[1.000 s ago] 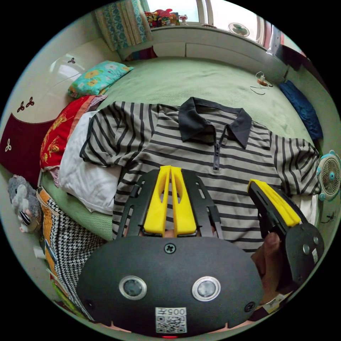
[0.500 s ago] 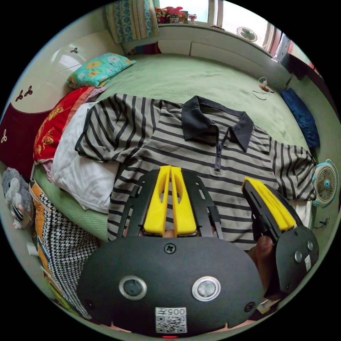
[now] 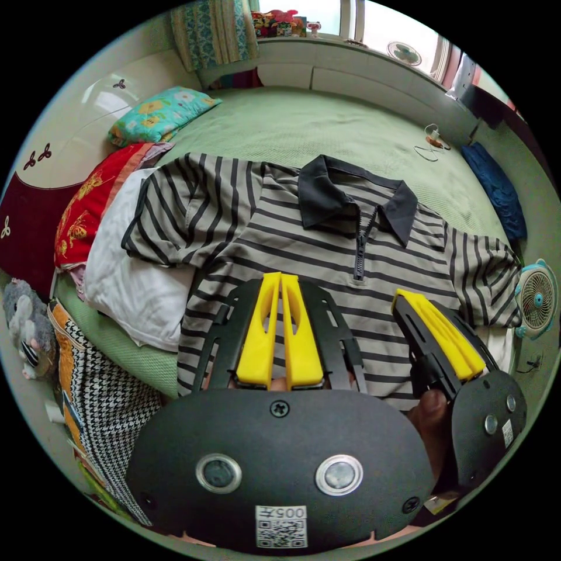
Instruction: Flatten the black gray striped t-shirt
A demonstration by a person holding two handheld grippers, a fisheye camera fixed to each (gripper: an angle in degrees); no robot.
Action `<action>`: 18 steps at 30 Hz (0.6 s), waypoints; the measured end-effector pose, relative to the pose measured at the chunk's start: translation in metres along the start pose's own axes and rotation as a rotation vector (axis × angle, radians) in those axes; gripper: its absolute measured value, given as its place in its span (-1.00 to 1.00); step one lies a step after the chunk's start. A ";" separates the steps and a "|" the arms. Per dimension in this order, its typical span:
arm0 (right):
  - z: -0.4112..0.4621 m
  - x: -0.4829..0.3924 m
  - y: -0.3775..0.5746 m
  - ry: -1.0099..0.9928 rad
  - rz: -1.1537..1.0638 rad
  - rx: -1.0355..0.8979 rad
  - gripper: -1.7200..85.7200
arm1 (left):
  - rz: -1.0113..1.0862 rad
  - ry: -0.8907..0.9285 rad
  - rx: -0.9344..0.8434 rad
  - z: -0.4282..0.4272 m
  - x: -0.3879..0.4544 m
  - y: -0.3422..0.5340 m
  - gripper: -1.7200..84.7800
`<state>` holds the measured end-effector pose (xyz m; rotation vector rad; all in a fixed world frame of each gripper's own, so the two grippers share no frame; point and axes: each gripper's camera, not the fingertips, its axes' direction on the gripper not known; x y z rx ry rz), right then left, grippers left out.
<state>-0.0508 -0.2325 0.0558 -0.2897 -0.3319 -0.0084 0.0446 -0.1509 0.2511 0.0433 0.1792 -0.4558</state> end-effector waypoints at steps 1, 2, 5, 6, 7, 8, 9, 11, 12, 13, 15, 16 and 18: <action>0.000 0.000 0.000 -0.003 0.001 -0.001 -0.99 | 0.000 0.001 -0.001 0.002 -0.001 -0.001 -0.97; 0.001 0.001 0.000 -0.010 0.002 -0.004 -0.99 | 0.001 0.002 -0.003 0.005 -0.001 -0.001 -0.97; 0.003 0.002 0.001 -0.030 0.006 -0.008 -0.99 | 0.005 0.005 -0.006 0.011 -0.002 -0.003 -0.97; 0.004 0.002 0.001 -0.038 0.003 -0.009 -0.99 | 0.006 0.007 -0.008 0.012 -0.003 -0.004 -0.97; 0.004 0.001 0.001 -0.041 0.001 -0.010 -0.99 | 0.005 0.008 -0.009 0.014 -0.004 -0.005 -0.97; 0.005 0.000 0.001 -0.046 -0.003 -0.012 -0.99 | 0.000 0.004 -0.011 0.016 -0.007 -0.005 -0.98; 0.006 0.000 0.001 -0.048 -0.008 -0.012 -0.99 | -0.005 0.001 -0.012 0.017 -0.008 -0.006 -0.98; 0.008 0.000 0.001 -0.050 -0.011 -0.015 -0.99 | -0.020 0.000 -0.015 0.021 -0.015 -0.007 -0.98; 0.010 0.000 0.001 -0.053 -0.010 -0.017 -0.99 | -0.023 0.002 -0.015 0.022 -0.016 -0.008 -0.98; 0.010 0.000 0.001 -0.056 -0.010 -0.017 -0.99 | -0.027 0.007 -0.014 0.023 -0.018 -0.008 -0.98; 0.012 0.001 0.002 -0.065 -0.011 -0.018 -0.99 | -0.028 0.012 -0.012 0.025 -0.021 -0.009 -0.97; 0.012 0.001 0.002 -0.066 -0.012 -0.018 -0.99 | -0.028 0.012 -0.010 0.026 -0.022 -0.009 -0.97; 0.012 0.002 0.003 -0.066 -0.008 -0.012 -0.99 | -0.028 0.011 -0.009 0.028 -0.023 -0.010 -0.97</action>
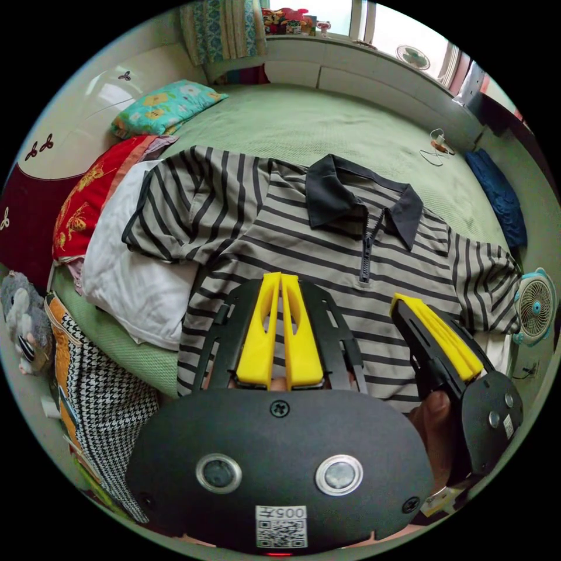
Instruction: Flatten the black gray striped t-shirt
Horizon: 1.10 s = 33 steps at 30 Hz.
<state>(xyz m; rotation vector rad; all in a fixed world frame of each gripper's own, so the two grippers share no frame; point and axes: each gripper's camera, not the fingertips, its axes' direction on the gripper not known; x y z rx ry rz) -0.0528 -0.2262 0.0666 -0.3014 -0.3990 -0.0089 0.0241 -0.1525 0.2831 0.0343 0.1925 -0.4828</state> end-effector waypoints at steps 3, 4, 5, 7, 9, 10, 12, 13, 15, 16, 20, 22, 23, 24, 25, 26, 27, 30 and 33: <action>0.002 0.002 0.000 -0.014 0.004 -0.003 -0.99 | 0.008 0.009 -0.008 0.005 0.000 -0.003 -0.97; 0.003 0.003 0.000 -0.017 0.005 -0.004 -0.99 | 0.014 0.010 -0.011 0.007 0.000 -0.004 -0.97; 0.004 0.005 0.000 -0.019 0.011 -0.007 -0.99 | 0.019 0.010 -0.014 0.009 0.001 -0.004 -0.97; 0.006 0.007 0.000 -0.020 0.019 -0.010 -0.99 | 0.023 0.006 -0.016 0.011 0.001 -0.006 -0.97; 0.008 0.009 0.000 -0.030 0.022 -0.011 -0.99 | 0.025 0.006 -0.015 0.013 0.000 -0.007 -0.97; 0.008 0.009 0.000 -0.033 0.021 -0.010 -0.99 | 0.025 0.009 -0.014 0.014 0.000 -0.008 -0.97; 0.009 0.009 0.001 -0.039 0.017 -0.009 -0.99 | 0.023 0.012 -0.012 0.015 -0.002 -0.009 -0.97; 0.010 0.009 0.001 -0.039 0.016 -0.008 -0.99 | 0.022 0.012 -0.012 0.015 -0.003 -0.010 -0.97; 0.012 0.009 0.001 -0.037 0.016 -0.009 -0.99 | 0.022 0.013 -0.014 0.017 -0.004 -0.011 -0.97; 0.012 0.009 0.001 -0.037 0.016 -0.010 -0.99 | 0.024 0.014 -0.016 0.018 -0.004 -0.012 -0.97; 0.015 0.013 0.001 -0.055 0.027 -0.015 -0.99 | 0.029 0.008 -0.020 0.022 -0.005 -0.015 -0.97; 0.016 0.015 0.001 -0.065 0.034 -0.016 -0.99 | 0.029 0.009 -0.018 0.022 -0.006 -0.017 -0.97; 0.017 0.016 0.001 -0.072 0.038 -0.018 -0.99 | 0.029 0.013 -0.017 0.022 -0.006 -0.018 -0.97; 0.018 0.017 0.001 -0.078 0.042 -0.021 -0.99 | 0.028 0.016 -0.016 0.023 -0.007 -0.018 -0.97; 0.019 0.017 0.001 -0.081 0.044 -0.023 -0.99 | 0.027 0.028 -0.019 0.023 -0.008 -0.019 -0.97; 0.020 0.018 0.001 -0.090 0.046 -0.028 -0.99 | 0.034 0.050 -0.025 0.025 -0.008 -0.020 -0.97; 0.021 0.018 0.001 -0.100 0.046 -0.030 -0.99 | 0.040 0.062 -0.028 0.026 -0.007 -0.021 -0.97; 0.022 0.017 0.001 -0.097 0.044 -0.027 -0.99 | 0.051 0.064 -0.038 0.028 -0.006 -0.023 -0.98; 0.025 0.015 0.000 -0.061 0.039 -0.029 -0.99 | 0.050 0.035 -0.040 0.029 -0.007 -0.026 -0.98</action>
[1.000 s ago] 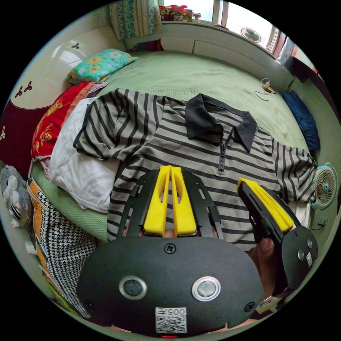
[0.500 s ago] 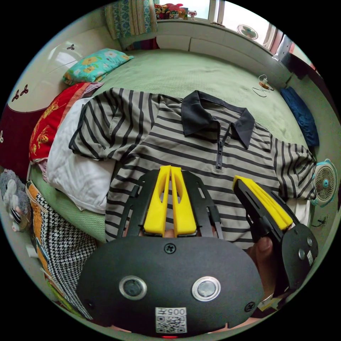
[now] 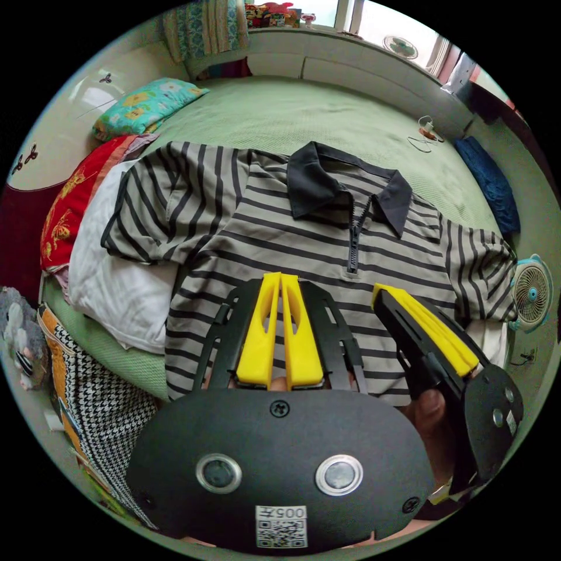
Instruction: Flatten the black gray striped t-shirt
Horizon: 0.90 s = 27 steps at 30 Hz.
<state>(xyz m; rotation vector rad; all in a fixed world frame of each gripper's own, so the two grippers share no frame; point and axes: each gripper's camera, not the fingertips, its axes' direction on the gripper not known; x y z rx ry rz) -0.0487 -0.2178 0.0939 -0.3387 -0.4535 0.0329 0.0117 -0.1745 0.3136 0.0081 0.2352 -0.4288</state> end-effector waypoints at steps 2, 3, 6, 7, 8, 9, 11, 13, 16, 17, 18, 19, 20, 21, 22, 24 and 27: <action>0.002 -0.001 0.000 0.020 0.000 -0.001 -0.99 | -0.001 0.019 -0.007 0.001 -0.003 -0.002 -0.98; 0.003 -0.002 0.000 0.027 -0.001 -0.001 -0.99 | -0.002 0.021 -0.007 0.001 -0.003 -0.002 -0.98; 0.003 -0.003 0.000 0.028 -0.005 -0.001 -0.99 | -0.002 0.013 -0.007 -0.001 -0.005 -0.004 -0.98; 0.003 -0.003 0.000 0.027 -0.005 0.000 -0.99 | 0.000 0.012 -0.007 -0.001 -0.005 -0.004 -0.98; 0.004 -0.003 0.000 0.027 -0.005 0.001 -0.99 | 0.002 0.013 -0.007 -0.002 -0.005 -0.005 -0.98; 0.004 -0.003 0.000 0.028 -0.003 0.002 -0.99 | 0.004 0.014 -0.007 -0.003 -0.005 -0.005 -0.98; 0.005 -0.003 0.000 0.027 -0.002 -0.001 -0.99 | 0.009 0.014 -0.008 -0.004 -0.006 -0.006 -0.98; 0.006 -0.003 -0.001 0.022 0.001 -0.003 -0.99 | 0.011 0.013 -0.009 -0.006 -0.006 -0.006 -0.98; 0.006 -0.004 -0.001 0.016 0.003 -0.003 -0.99 | 0.010 0.012 -0.010 -0.009 -0.009 -0.007 -0.98; 0.006 -0.004 -0.001 0.019 0.003 -0.002 -0.99 | 0.009 0.011 -0.011 -0.010 -0.011 -0.007 -0.97; 0.007 -0.005 -0.001 0.025 0.003 -0.001 -0.99 | 0.008 0.011 -0.011 -0.011 -0.012 -0.007 -0.97; 0.007 -0.006 -0.002 0.028 0.002 -0.001 -0.99 | 0.006 0.010 -0.012 -0.012 -0.014 -0.008 -0.97; 0.008 -0.007 -0.002 0.034 0.001 -0.002 -0.99 | 0.002 0.010 -0.012 -0.014 -0.016 -0.008 -0.97; 0.009 -0.008 -0.002 0.043 0.001 -0.004 -0.99 | 0.000 0.009 -0.012 -0.015 -0.017 -0.008 -0.97; 0.009 -0.008 -0.002 0.047 0.002 -0.004 -0.99 | -0.005 0.008 -0.013 -0.016 -0.020 -0.008 -0.97; 0.011 -0.009 -0.003 0.060 0.006 -0.009 -0.99 | -0.015 0.007 -0.015 -0.019 -0.026 -0.008 -0.97; 0.013 -0.009 -0.005 0.083 0.015 -0.009 -0.99 | -0.032 -0.004 -0.023 -0.021 -0.036 -0.008 -0.97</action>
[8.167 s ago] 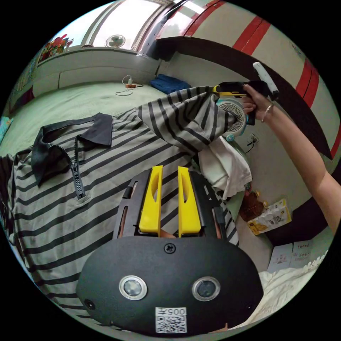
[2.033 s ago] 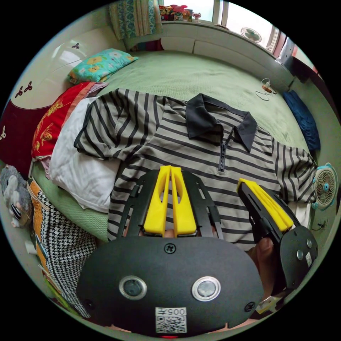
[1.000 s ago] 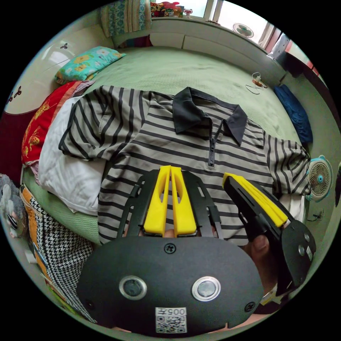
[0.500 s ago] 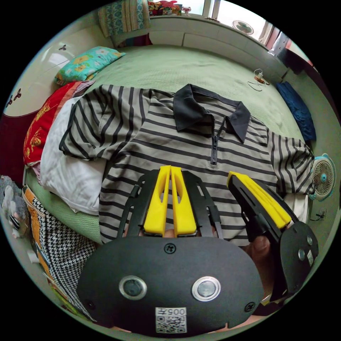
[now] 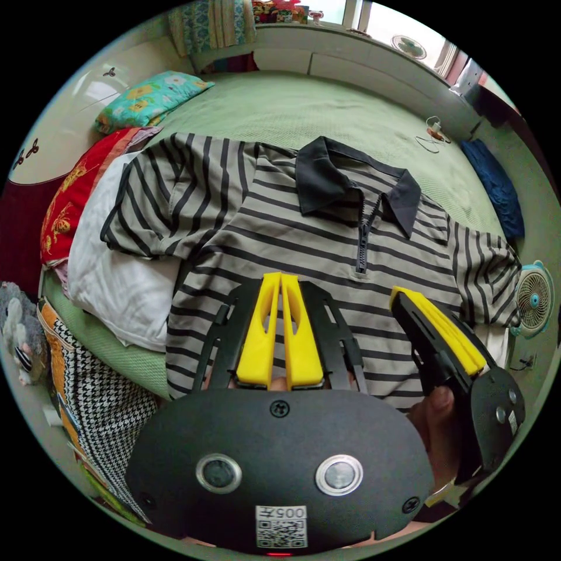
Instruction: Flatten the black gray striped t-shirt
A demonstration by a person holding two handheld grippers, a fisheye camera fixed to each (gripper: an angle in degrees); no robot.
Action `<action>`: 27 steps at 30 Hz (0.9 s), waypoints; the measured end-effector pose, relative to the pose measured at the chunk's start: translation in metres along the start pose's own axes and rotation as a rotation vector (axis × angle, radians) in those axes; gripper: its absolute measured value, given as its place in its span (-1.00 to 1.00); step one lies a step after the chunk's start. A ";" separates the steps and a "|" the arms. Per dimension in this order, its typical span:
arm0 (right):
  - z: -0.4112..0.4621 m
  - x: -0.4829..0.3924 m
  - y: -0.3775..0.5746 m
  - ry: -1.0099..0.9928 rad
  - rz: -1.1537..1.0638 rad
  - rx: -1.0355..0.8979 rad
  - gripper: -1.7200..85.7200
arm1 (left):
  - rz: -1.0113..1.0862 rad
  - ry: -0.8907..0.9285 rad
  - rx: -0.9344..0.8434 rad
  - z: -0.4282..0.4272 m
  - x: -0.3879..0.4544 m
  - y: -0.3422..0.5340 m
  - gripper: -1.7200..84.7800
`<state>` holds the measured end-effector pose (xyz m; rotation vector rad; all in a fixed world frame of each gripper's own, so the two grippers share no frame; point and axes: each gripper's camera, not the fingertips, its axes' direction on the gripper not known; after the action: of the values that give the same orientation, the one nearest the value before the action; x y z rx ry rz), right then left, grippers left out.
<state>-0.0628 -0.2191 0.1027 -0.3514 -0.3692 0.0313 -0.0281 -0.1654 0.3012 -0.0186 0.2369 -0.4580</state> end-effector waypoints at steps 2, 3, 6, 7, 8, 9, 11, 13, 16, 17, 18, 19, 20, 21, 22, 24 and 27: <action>0.002 0.002 -0.001 0.023 0.011 -0.004 -0.99 | -0.029 -0.020 -0.010 -0.002 -0.013 0.000 -0.97; 0.004 0.005 -0.002 0.042 0.019 -0.007 -0.99 | -0.037 -0.025 -0.012 -0.002 -0.017 0.000 -0.97; 0.009 0.018 -0.005 0.101 0.073 -0.023 -0.99 | -0.101 -0.057 -0.022 -0.007 -0.041 0.002 -0.97; 0.010 0.021 -0.005 0.110 0.086 -0.027 -0.99 | -0.127 -0.065 -0.024 -0.010 -0.050 0.004 -0.97; 0.011 0.027 -0.005 0.119 0.113 -0.038 -0.99 | -0.149 -0.066 -0.024 -0.013 -0.059 0.005 -0.97; 0.012 0.031 -0.006 0.112 0.136 -0.047 -0.99 | -0.156 -0.063 -0.023 -0.015 -0.062 0.006 -0.97; 0.012 0.031 -0.006 0.072 0.146 -0.047 -0.99 | -0.164 -0.050 -0.017 -0.023 -0.072 0.010 -0.97; 0.011 0.024 -0.006 0.032 0.124 -0.043 -0.99 | -0.167 -0.069 -0.008 -0.030 -0.076 0.012 -0.97; 0.013 -0.004 -0.008 0.004 0.040 -0.043 -0.99 | -0.193 -0.126 0.034 -0.048 -0.093 0.018 -0.97; 0.015 -0.017 -0.009 -0.004 0.010 -0.055 -0.99 | -0.247 -0.158 0.063 -0.057 -0.108 0.023 -0.97; 0.018 -0.031 -0.010 -0.020 -0.019 -0.073 -0.99 | -0.276 -0.172 0.077 -0.061 -0.117 0.026 -0.97; 0.020 -0.039 -0.011 -0.031 -0.034 -0.082 -0.99 | -0.327 -0.190 0.094 -0.069 -0.133 0.032 -0.97; 0.021 -0.054 -0.011 -0.054 -0.069 -0.096 -0.99 | -0.368 -0.192 0.104 -0.074 -0.149 0.038 -0.97; 0.021 -0.069 -0.010 -0.072 -0.109 -0.100 -0.99 | -0.389 -0.191 0.106 -0.075 -0.156 0.041 -0.97; 0.020 -0.076 -0.010 -0.076 -0.129 -0.097 -0.99 | -0.422 -0.186 0.099 -0.078 -0.167 0.046 -0.97; 0.012 -0.101 -0.004 -0.061 -0.211 -0.049 -0.99 | -0.443 -0.180 0.094 -0.081 -0.176 0.051 -0.97; 0.009 -0.126 0.005 0.024 -0.301 -0.030 -0.99 | -0.462 -0.163 0.130 -0.094 -0.182 0.058 -0.97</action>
<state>-0.1831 -0.2234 0.0651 -0.3222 -0.3958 -0.2733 -0.1831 -0.0301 0.2460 0.0170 0.0394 -0.9270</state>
